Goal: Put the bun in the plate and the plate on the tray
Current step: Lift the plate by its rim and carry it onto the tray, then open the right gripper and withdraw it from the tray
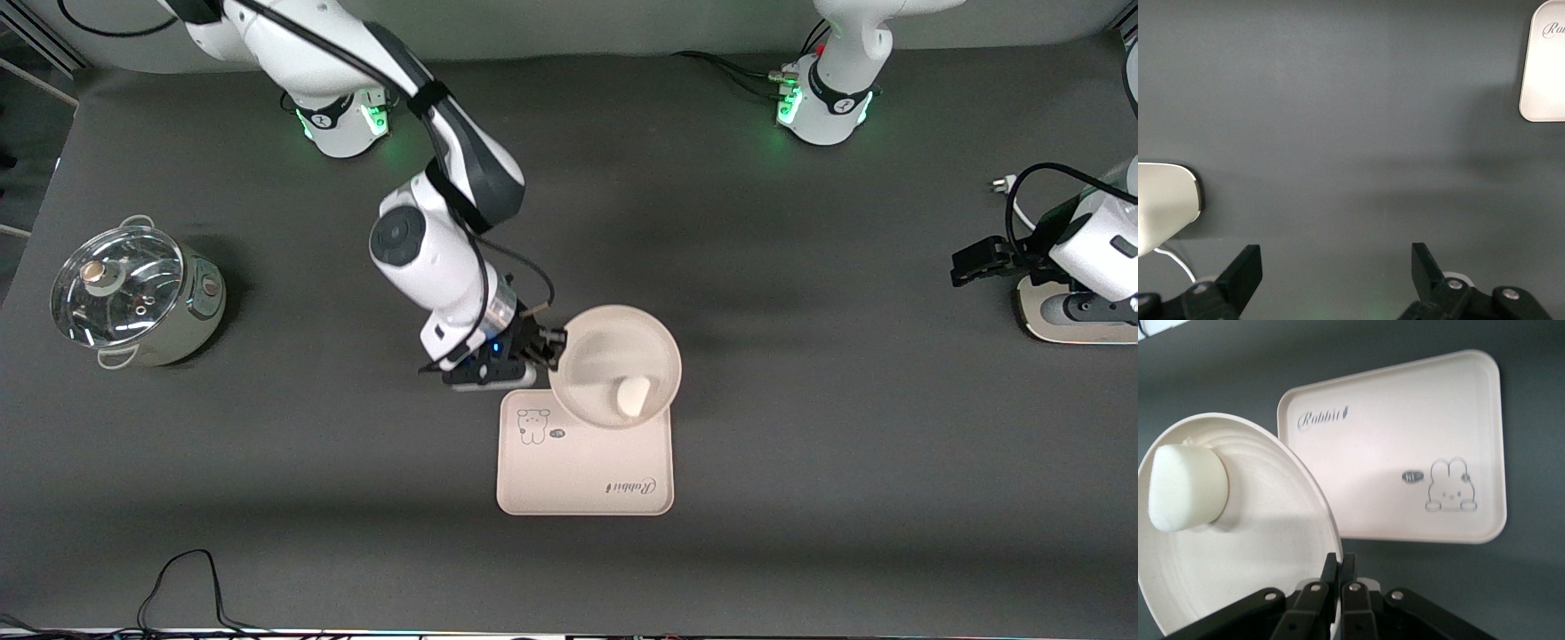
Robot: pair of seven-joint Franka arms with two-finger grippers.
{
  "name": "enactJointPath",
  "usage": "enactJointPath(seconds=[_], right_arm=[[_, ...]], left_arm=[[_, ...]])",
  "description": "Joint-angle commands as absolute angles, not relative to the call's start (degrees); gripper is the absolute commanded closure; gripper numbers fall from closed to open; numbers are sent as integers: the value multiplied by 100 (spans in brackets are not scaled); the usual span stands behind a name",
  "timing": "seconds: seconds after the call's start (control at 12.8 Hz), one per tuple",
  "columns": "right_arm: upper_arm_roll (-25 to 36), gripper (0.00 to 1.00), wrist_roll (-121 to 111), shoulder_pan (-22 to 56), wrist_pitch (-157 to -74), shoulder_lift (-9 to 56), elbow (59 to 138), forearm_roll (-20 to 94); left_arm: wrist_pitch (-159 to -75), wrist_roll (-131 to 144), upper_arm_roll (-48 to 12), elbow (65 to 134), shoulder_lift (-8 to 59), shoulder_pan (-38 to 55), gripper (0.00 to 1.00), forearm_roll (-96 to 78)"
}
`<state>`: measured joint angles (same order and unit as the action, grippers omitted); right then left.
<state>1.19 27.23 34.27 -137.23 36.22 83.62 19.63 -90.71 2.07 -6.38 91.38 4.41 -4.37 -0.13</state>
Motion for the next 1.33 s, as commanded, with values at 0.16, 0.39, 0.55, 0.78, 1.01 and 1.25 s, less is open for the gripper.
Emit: enactJointPath(seconds=[0.16, 0.39, 0.55, 0.78, 1.01, 1.25], right_arm=[[88, 100, 2400, 2972, -12991, 5017, 6425, 2048], [53, 100, 2250, 2927, -13165, 5448, 6416, 2118], [35, 100, 2241, 2918, -13508, 5668, 6434, 2136], [26, 100, 2241, 2927, -13728, 5862, 6434, 2136], [26, 100, 2241, 2918, -13807, 5941, 6451, 2136], [18, 73, 2241, 2927, -13930, 5950, 6504, 2144]], left_arm=[[-9000, 141, -642, 9105, 413, -369, 0, -70], [-9009, 141, -642, 9105, 413, -378, 0, -70], [-9009, 141, -642, 9105, 413, -378, 0, -70], [-9009, 132, -642, 9105, 422, -387, 0, -70], [-9018, 132, -642, 9105, 422, -378, 0, -70], [-9018, 132, -642, 9105, 422, -378, 0, -70]])
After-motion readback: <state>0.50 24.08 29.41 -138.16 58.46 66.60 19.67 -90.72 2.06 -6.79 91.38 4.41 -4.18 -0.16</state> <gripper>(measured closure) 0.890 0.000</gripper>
